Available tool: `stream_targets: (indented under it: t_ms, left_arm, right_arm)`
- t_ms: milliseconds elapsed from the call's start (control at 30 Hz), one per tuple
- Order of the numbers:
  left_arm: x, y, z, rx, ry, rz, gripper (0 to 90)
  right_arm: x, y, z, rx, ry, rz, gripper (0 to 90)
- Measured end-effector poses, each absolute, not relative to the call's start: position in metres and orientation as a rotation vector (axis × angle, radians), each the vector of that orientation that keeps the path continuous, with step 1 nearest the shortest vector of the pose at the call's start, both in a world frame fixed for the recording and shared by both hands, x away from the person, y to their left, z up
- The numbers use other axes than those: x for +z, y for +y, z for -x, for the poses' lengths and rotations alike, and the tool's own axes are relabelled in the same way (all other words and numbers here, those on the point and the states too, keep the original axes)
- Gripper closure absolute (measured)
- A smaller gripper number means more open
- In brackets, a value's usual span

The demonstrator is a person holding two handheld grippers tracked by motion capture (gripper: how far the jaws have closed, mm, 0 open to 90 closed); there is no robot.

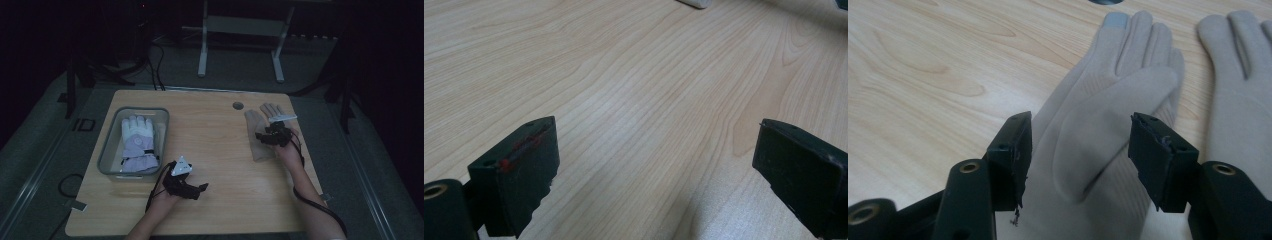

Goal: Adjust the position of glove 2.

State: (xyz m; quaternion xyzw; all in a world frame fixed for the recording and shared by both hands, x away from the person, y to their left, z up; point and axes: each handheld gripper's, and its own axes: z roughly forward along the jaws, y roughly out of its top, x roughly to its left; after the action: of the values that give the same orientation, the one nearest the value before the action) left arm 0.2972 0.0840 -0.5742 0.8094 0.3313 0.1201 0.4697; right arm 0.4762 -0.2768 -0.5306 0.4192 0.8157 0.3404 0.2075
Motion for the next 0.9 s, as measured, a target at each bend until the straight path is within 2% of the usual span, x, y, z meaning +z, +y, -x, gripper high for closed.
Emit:
stream_targets:
  t_ms: [100, 267, 333, 433, 500, 700, 900]
  left_arm:
    - [-0.574, 0.084, -0.297, 0.295, 0.811, -1.98, 5.0]
    - [-0.574, 0.085, -0.298, 0.289, 0.812, -1.977, 5.0]
    - [-0.573, 0.085, -0.298, 0.291, 0.811, -1.972, 5.0]
    - [-0.574, 0.085, -0.298, 0.291, 0.812, -1.977, 5.0]
    - [-0.574, 0.086, -0.298, 0.293, 0.815, -1.974, 5.0]
    - [-0.573, 0.085, -0.298, 0.299, 0.818, -1.972, 5.0]
    - [-0.573, 0.085, -0.298, 0.304, 0.822, -1.97, 5.0]
  right_arm:
    - [-0.534, -0.274, -0.485, 0.928, 2.272, -1.143, 42.1]
    - [-0.55, -0.269, -0.495, 0.84, 2.319, -1.193, 33.0]
    - [-0.553, -0.269, -0.494, 0.868, 2.309, -1.209, 38.7]
    - [-0.551, -0.265, -0.488, 0.869, 2.329, -1.194, 67.1]
    - [-0.548, -0.262, -0.486, 0.864, 2.327, -1.245, 76.2]
    - [-0.533, -0.243, -0.473, 0.98, 2.317, -1.316, 79.5]
    - [-0.488, -0.212, -0.45, 1.142, 2.264, -1.277, 79.6]
